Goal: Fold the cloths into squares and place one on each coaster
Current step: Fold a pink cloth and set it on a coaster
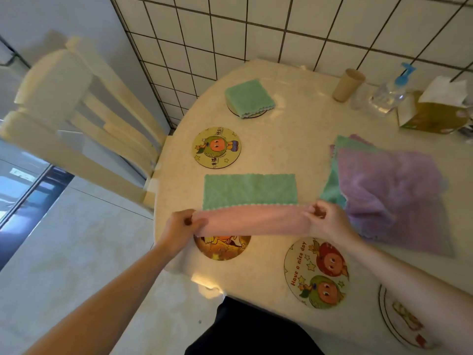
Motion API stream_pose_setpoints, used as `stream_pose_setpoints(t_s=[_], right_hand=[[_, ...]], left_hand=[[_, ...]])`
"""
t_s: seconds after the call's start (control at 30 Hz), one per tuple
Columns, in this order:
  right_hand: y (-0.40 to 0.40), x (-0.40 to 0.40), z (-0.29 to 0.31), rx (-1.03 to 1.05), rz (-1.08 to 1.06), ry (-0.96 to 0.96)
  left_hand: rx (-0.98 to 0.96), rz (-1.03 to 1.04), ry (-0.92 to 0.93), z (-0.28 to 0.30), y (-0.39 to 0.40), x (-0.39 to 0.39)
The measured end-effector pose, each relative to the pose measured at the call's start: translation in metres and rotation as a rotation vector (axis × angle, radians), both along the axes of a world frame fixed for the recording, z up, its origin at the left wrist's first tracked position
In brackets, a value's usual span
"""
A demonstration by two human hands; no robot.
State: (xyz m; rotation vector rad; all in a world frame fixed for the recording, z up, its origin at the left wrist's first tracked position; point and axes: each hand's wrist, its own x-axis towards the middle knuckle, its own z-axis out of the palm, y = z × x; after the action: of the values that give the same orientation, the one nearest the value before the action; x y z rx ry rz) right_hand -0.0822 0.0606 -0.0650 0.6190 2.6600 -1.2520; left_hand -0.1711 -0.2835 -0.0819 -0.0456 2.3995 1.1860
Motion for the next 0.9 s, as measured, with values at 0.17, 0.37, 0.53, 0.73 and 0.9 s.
stream_pose_setpoints(t_s=[0.17, 0.37, 0.53, 0.73, 0.9], right_hand=[[0.008, -0.056, -0.015, -0.167, -0.220, 0.019], [0.016, -0.100, -0.042, -0.211, -0.294, -0.076], [0.027, -0.107, -0.056, -0.215, -0.298, -0.088], [0.032, -0.113, -0.062, -0.154, -0.218, -0.106], [0.036, -0.118, -0.070, -0.165, -0.273, -0.156]], left_hand=[[0.066, 0.253, -0.084, -0.004, 0.027, -0.043], [-0.016, 0.327, -0.087, -0.028, 0.046, -0.075], [-0.057, 0.325, -0.058, -0.039, 0.052, -0.089], [-0.146, 0.340, -0.060, -0.046, 0.056, -0.097], [-0.180, 0.346, -0.035, -0.042, 0.062, -0.096]])
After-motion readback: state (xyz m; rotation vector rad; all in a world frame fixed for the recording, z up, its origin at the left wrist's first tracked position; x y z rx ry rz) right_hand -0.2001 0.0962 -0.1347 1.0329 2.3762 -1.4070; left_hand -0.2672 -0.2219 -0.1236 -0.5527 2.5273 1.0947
